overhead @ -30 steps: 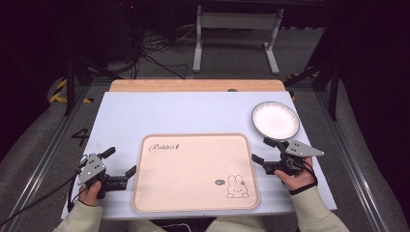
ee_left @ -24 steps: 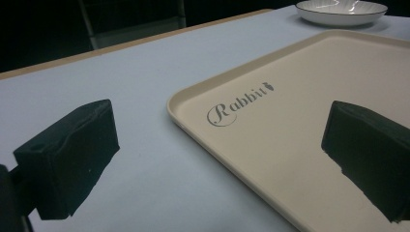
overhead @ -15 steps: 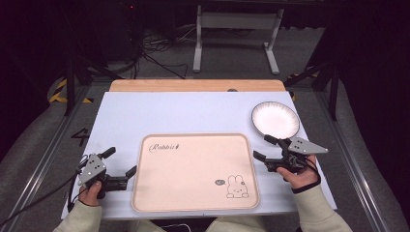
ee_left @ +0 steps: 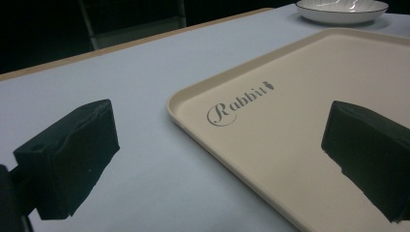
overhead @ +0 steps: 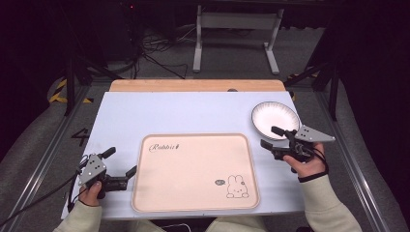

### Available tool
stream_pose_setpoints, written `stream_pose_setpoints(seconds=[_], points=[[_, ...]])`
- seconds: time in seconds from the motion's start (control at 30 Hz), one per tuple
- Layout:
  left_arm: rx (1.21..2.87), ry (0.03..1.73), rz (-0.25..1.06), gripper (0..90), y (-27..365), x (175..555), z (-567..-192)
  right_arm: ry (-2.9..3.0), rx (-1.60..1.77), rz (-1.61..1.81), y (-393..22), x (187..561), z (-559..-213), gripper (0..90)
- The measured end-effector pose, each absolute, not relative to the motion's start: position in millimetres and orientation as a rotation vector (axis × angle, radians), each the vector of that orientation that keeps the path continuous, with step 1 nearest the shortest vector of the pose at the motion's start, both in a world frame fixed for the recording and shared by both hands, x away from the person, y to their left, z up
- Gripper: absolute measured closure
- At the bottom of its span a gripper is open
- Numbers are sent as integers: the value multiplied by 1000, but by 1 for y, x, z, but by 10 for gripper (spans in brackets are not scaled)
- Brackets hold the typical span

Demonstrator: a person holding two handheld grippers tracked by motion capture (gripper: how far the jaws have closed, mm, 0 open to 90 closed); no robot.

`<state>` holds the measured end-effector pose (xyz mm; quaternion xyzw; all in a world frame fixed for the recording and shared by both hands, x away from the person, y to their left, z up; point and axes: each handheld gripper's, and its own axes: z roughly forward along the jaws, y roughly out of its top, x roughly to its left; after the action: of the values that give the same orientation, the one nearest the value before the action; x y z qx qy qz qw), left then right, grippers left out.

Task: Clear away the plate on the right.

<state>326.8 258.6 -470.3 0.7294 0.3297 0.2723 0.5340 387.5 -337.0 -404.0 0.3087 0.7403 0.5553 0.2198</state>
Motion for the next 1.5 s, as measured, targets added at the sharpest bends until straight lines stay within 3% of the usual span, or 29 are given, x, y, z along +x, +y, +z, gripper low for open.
stream_pose_setpoints(seconds=[0.27, 0.9, 1.5], points=[[1739, 787, 648, 2, 258, 327, -470, 2068, 970, 1525, -354, 403, -400, 351], [1741, 791, 652, 3, 257, 327, -470, 2022, 1031, 1395, -383, 433, -395, 311], [1738, 791, 651, 3, 257, 327, -471, 1998, 1238, 1266, -411, 468, -406, 328]])
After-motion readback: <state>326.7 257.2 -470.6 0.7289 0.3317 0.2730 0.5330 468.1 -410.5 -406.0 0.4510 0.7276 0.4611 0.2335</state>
